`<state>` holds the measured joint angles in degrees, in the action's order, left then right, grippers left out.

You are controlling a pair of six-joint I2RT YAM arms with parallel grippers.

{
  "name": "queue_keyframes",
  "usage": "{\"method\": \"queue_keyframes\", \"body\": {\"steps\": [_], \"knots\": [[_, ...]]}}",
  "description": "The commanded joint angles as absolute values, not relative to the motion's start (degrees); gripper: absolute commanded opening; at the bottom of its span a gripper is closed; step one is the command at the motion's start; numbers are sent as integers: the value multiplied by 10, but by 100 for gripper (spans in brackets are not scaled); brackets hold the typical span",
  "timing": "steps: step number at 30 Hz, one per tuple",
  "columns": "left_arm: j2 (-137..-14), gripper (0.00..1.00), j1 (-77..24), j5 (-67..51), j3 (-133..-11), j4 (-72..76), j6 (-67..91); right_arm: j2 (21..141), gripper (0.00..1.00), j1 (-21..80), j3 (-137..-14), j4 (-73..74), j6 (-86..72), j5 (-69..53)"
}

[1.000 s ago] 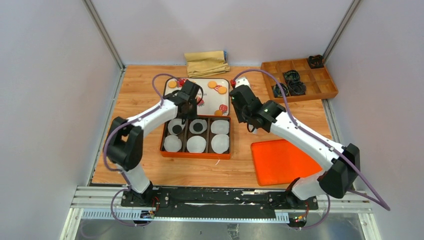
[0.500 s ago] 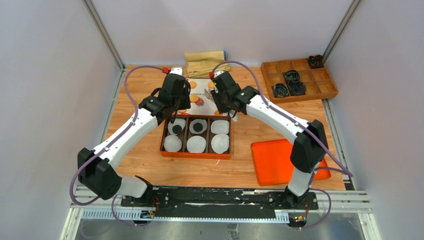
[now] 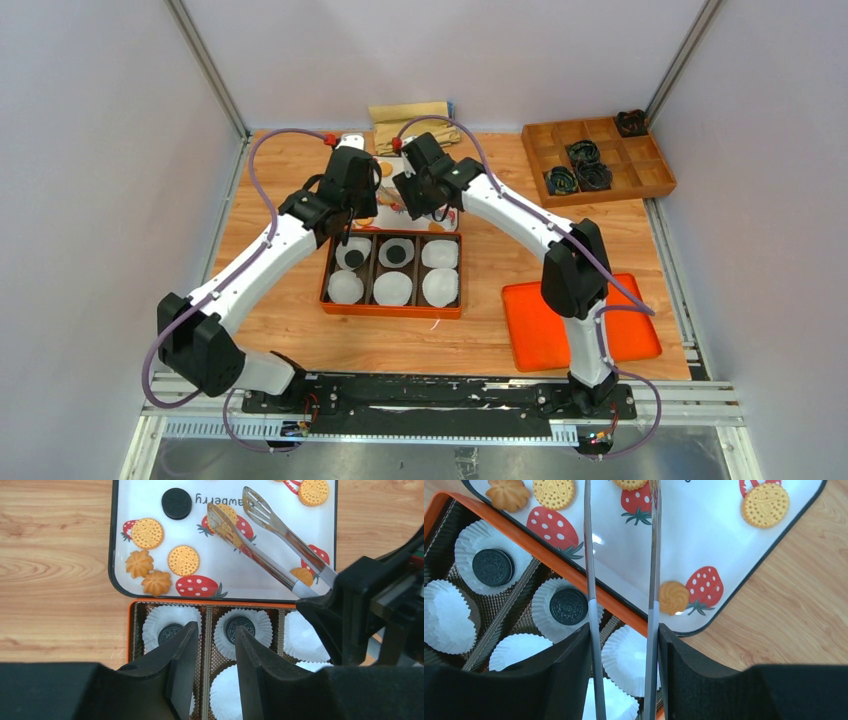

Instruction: Pack the cookies

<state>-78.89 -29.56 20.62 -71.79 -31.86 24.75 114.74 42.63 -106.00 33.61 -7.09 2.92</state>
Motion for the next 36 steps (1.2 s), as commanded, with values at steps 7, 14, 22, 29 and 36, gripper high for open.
{"method": "queue_keyframes", "body": {"steps": [7,14,22,29,36], "knots": [[-798,41,-281,205,-730,-318,234,1224,53,419,-1151,413,-55,22],[-790,41,-276,198,-720,-311,236,1265,53,419,-1190,444,-52,36],[-778,40,-273,192,-709,-308,237,1289,45,419,-1223,450,-56,59],[-772,40,-273,194,-705,-313,237,1295,0,417,-1250,466,-65,62],[-752,39,-273,199,-702,-305,239,1179,0,417,-1165,440,-64,109]]}}
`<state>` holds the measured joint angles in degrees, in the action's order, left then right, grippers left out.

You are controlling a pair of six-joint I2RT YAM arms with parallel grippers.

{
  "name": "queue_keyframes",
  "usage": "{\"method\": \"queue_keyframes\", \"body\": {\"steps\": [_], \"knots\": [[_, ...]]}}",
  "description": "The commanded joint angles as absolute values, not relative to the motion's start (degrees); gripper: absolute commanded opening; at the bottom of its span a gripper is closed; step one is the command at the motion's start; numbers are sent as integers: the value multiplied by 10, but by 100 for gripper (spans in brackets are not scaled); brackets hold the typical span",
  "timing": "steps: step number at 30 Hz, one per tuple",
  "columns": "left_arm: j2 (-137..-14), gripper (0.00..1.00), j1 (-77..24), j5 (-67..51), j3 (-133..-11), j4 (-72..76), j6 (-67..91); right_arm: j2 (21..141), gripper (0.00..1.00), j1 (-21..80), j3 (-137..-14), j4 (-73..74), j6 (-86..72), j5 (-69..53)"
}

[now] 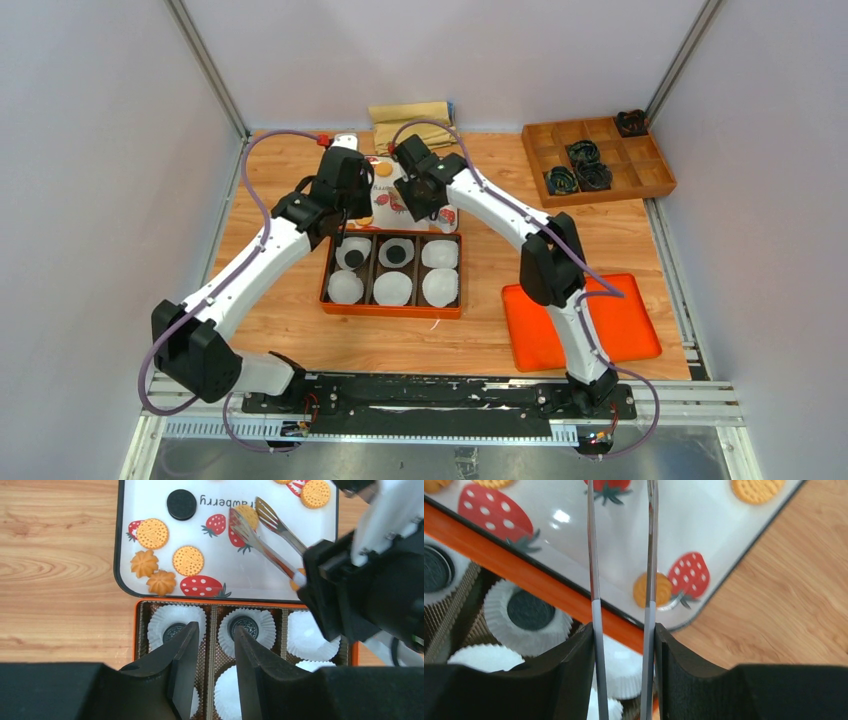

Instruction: Pack the cookies

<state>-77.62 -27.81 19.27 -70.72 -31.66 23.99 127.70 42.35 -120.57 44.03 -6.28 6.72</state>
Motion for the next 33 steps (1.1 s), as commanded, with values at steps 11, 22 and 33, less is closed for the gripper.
{"method": "queue_keyframes", "body": {"steps": [11,22,33], "knots": [[-768,42,-193,91,-663,-234,309,865,0,452,-897,429,-80,112],[-825,39,-192,64,-673,-230,309,777,0,518,-753,469,-150,107],[-808,39,-192,65,-664,-235,300,820,10,518,-751,467,-149,131]]}}
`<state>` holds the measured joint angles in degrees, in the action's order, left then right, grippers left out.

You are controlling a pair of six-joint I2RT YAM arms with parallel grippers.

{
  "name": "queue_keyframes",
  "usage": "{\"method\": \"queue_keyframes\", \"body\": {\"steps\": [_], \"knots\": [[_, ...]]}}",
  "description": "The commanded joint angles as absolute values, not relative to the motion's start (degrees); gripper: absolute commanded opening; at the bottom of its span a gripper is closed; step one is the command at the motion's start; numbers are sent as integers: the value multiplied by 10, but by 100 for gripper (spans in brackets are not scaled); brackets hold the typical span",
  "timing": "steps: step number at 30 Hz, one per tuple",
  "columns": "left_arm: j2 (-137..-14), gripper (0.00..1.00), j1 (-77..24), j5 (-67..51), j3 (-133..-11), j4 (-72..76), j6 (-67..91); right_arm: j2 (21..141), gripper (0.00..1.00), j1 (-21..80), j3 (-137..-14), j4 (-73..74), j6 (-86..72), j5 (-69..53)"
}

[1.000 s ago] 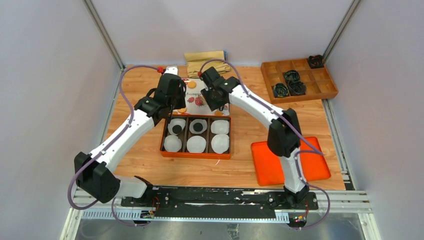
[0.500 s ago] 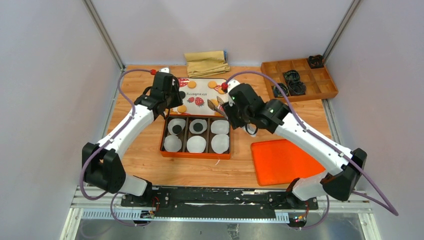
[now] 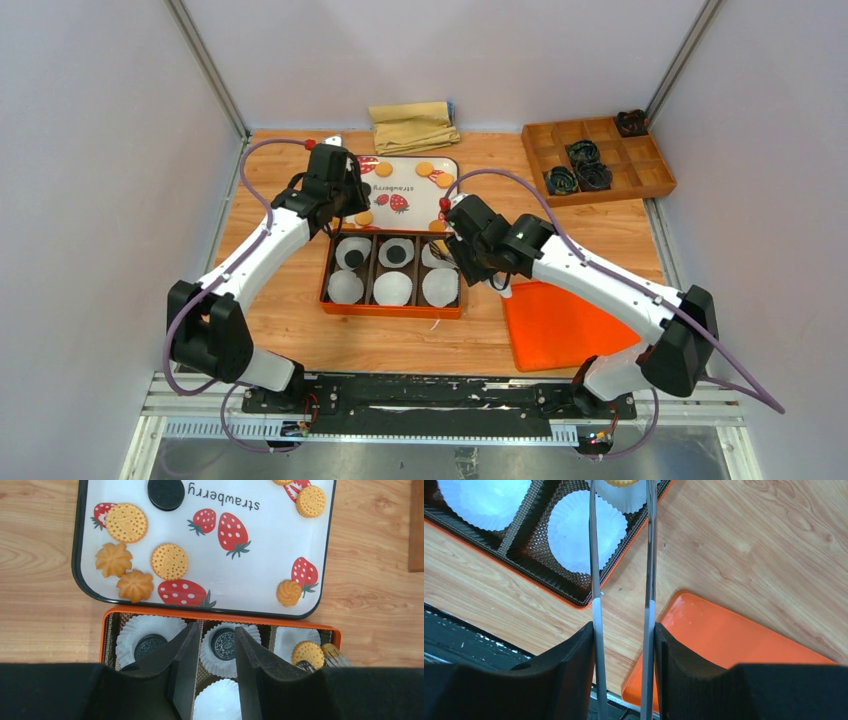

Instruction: Pack the cookies

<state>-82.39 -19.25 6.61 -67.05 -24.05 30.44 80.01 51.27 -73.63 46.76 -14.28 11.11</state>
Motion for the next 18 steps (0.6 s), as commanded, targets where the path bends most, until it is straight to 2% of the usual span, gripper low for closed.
{"method": "queue_keyframes", "body": {"steps": [1,5,7,14,18], "knots": [[-809,40,-192,66,-664,-237,298,826,15,518,-755,470,-149,129],[-809,41,-192,61,-666,-238,292,842,29,519,-775,502,-159,141],[-807,42,-192,57,-666,-236,290,838,40,519,-776,508,-165,147],[-805,45,-192,41,-665,-227,287,828,51,518,-797,509,-165,143],[-804,49,-192,33,-666,-226,285,833,52,518,-808,511,-160,140]]}}
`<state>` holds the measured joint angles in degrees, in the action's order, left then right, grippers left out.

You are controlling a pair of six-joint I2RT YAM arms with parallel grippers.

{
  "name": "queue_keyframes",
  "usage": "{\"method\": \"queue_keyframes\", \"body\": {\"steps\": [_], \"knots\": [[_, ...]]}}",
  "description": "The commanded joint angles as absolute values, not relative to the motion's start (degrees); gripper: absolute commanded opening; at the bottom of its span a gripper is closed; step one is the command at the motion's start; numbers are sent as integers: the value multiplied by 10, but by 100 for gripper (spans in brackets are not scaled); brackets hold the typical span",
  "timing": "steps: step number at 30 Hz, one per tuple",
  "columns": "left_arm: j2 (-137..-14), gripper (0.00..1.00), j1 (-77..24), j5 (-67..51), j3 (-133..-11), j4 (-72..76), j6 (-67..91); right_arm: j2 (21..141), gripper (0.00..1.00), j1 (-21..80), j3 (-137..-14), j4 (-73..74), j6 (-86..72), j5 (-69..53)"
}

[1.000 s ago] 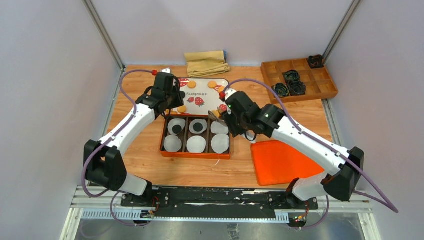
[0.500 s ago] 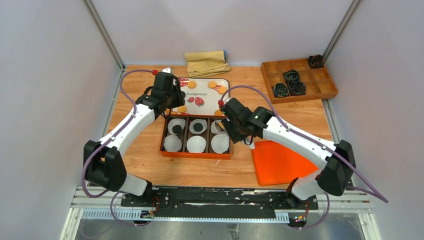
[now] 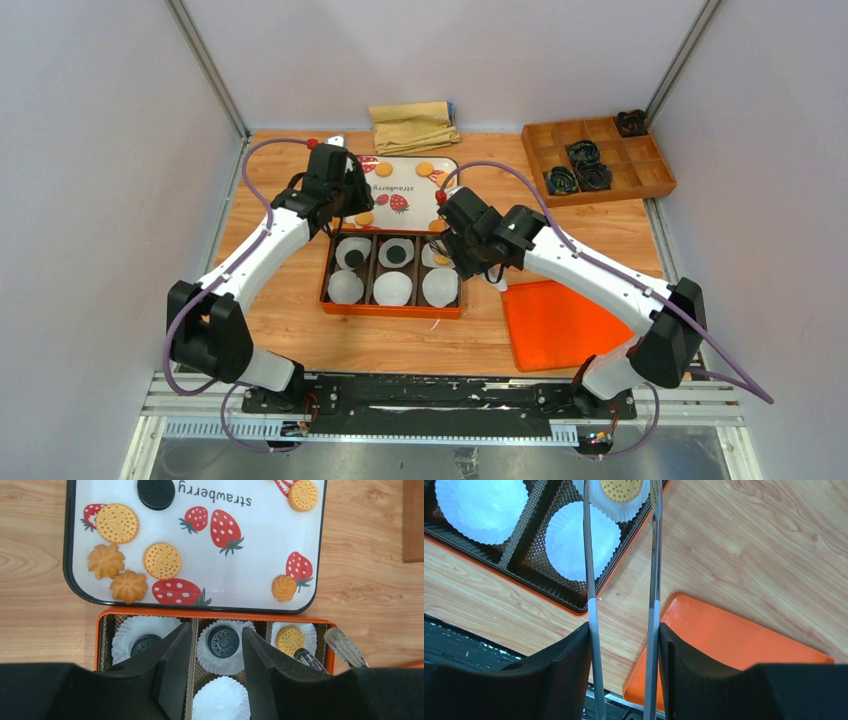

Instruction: Pack the cookies

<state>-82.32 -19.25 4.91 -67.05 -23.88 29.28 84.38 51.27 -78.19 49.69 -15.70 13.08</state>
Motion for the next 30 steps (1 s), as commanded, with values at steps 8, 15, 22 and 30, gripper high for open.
{"method": "queue_keyframes", "body": {"steps": [8,15,22,30], "knots": [[-797,52,-192,32,-663,-222,283,815,51,516,-836,479,-145,203],[-787,52,-192,39,-668,-222,287,897,52,463,-917,423,-109,211],[-758,55,-192,67,-672,-232,282,1092,51,414,-1066,394,-69,180],[-727,58,-192,87,-669,-254,270,1268,51,355,-1214,397,-80,109]]}}
